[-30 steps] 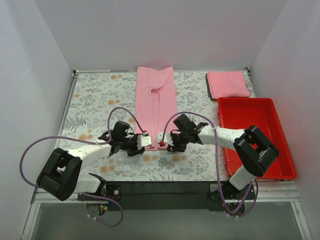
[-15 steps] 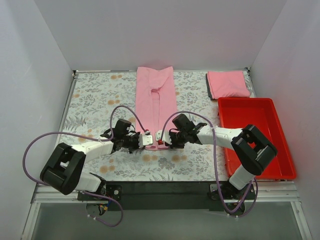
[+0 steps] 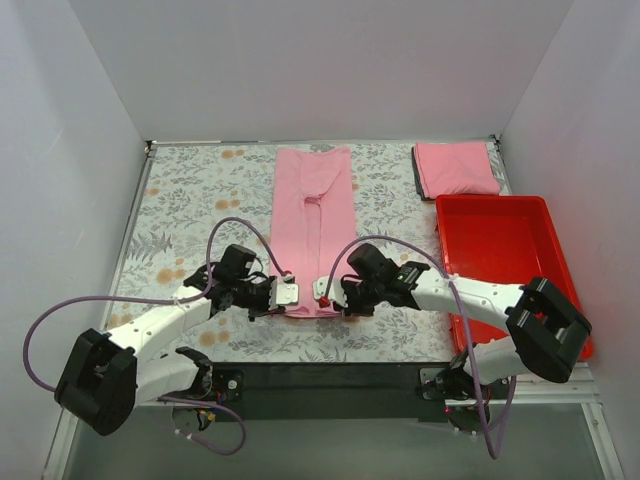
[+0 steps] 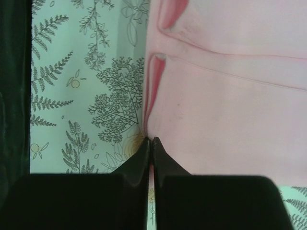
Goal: Fold and stack the t-shirts
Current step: Fold the tshirt
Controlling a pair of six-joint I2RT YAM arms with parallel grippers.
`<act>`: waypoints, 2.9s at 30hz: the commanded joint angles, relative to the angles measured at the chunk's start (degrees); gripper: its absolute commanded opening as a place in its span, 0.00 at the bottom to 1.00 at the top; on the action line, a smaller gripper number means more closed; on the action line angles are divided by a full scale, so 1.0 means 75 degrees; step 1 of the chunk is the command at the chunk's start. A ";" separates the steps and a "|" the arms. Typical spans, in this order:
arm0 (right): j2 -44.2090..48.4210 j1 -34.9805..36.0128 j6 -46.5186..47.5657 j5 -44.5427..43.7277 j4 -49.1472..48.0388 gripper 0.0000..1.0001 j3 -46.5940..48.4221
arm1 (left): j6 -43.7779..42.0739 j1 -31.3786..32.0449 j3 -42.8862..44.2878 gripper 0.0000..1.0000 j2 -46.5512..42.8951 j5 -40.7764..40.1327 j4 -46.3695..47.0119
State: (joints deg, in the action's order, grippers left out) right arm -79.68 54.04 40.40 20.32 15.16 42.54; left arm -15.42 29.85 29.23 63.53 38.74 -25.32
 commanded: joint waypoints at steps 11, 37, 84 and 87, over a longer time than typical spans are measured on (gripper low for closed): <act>-0.1269 -0.1626 0.1737 0.0045 0.0487 0.01 0.2260 | -0.1037 -0.1483 0.2919 0.00 0.2436 0.0424 0.0199; -0.5548 -0.3326 0.3519 0.0221 0.0440 0.01 0.6878 | -0.1670 -0.2550 0.6836 0.00 0.6951 0.0190 0.1853; -0.5747 -0.3981 -0.6242 0.4030 -0.0755 0.26 0.4664 | 1.0610 -0.3099 0.4119 0.27 0.7161 0.2850 0.2731; -0.5946 -0.4239 -0.6278 0.4006 -0.0896 0.24 0.4324 | 1.0506 -0.3404 0.3908 0.26 0.7432 0.2838 0.2861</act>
State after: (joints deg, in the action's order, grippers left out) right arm -123.24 24.21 -5.37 51.46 12.58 76.86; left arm 63.72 6.81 60.23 118.87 60.88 -5.23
